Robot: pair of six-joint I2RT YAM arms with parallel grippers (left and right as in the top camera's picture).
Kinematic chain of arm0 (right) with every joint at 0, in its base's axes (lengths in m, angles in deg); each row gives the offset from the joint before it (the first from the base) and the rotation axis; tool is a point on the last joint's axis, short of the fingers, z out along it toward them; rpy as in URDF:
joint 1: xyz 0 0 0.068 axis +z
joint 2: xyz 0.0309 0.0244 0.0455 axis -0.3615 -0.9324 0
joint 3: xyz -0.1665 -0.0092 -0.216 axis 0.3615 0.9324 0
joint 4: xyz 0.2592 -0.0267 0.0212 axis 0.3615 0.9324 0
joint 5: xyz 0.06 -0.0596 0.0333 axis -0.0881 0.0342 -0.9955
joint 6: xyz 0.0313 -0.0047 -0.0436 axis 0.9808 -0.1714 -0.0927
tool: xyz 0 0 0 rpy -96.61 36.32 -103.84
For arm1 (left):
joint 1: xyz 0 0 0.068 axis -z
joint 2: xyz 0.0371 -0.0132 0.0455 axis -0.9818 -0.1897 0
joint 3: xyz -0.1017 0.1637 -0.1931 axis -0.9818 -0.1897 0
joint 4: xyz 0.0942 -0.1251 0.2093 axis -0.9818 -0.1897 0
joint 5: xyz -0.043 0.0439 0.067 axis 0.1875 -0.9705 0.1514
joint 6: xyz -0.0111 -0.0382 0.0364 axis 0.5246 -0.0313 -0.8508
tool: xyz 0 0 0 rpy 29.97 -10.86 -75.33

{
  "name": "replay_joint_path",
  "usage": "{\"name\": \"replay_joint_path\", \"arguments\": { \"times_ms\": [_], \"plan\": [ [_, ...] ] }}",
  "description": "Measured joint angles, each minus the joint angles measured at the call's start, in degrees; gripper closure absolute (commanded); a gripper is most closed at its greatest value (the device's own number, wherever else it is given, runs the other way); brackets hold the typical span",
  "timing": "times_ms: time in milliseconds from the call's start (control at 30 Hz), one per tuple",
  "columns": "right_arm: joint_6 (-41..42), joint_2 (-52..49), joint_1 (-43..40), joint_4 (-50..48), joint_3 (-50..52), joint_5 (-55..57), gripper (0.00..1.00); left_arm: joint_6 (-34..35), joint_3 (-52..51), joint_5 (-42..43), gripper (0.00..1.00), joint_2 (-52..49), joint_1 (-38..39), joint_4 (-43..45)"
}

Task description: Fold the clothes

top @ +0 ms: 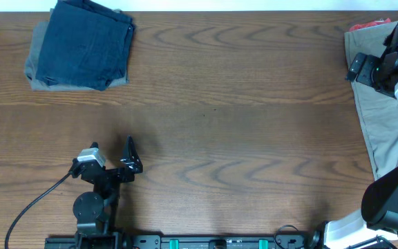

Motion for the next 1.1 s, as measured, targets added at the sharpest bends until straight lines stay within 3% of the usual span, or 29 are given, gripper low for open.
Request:
{"name": "replay_joint_path", "arguments": {
  "times_ms": [567,1100],
  "plan": [
    [0.00,2.56,1.07,0.07,0.04,0.04,0.01,0.00,0.00,0.00,0.02,0.00,0.00,0.00],
    [0.00,36.48,15.15,0.00,-0.11,0.02,0.01,0.00,0.00,-0.02,0.02,-0.02,0.00,0.00]
  ]
}}
